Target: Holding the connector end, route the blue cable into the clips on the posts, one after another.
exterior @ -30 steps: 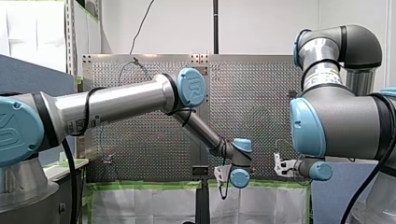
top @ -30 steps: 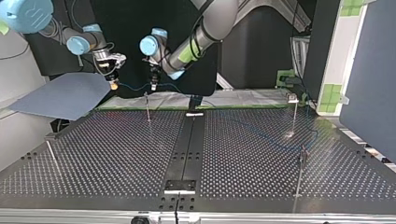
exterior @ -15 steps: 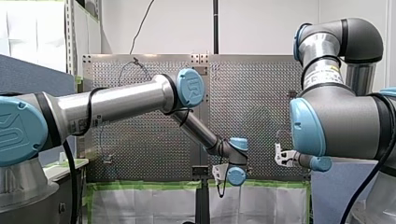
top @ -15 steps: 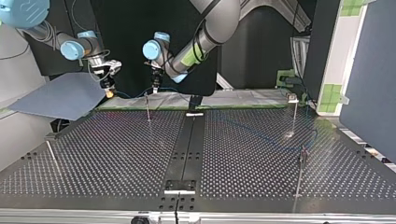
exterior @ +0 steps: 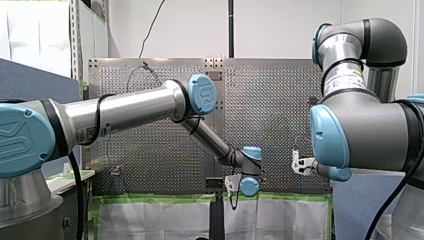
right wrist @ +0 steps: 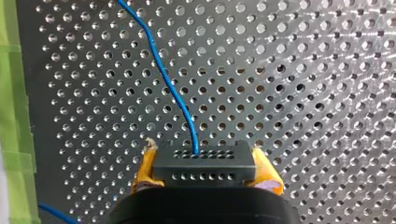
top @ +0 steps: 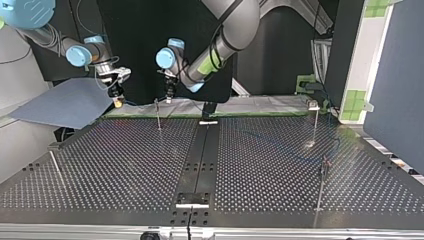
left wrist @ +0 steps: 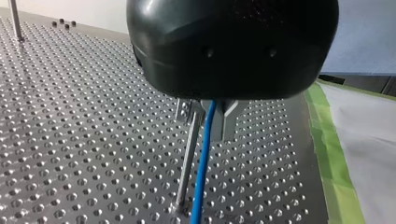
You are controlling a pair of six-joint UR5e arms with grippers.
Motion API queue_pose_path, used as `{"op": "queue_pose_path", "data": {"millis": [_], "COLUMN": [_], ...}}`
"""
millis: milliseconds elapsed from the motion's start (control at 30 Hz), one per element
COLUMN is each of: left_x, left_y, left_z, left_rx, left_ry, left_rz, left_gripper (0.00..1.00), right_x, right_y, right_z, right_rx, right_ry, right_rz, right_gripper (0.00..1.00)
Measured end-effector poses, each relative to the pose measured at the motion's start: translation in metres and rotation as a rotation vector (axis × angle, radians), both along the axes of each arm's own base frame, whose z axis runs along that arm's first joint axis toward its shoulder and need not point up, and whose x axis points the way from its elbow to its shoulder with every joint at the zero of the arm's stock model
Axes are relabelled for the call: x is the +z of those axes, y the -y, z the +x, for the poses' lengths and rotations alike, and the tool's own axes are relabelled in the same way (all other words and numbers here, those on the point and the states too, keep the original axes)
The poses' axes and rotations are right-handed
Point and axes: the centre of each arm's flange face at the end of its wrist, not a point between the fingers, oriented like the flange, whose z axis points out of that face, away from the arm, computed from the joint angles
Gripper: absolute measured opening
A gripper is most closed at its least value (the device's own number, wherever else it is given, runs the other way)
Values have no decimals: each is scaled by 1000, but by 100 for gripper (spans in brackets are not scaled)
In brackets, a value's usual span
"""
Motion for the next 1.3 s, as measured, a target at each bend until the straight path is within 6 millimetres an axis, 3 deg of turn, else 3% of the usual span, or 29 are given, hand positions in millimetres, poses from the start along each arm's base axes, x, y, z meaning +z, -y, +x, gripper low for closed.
{"op": "queue_pose_path", "data": {"millis": [800, 1300], "left_x": [13, -1], "left_y": [6, 7], "left_z": [9, -13], "left_rx": [-18, -17], "left_ry": [3, -29], "left_rz": [-4, 58], "left_gripper": [0, 0], "right_x": [8, -20], "right_y": [15, -3], "right_z": [4, 4], "right_rx": [-36, -88], "right_ry": [16, -55], "right_rz": [-16, 40], "right_gripper": [0, 0]}}
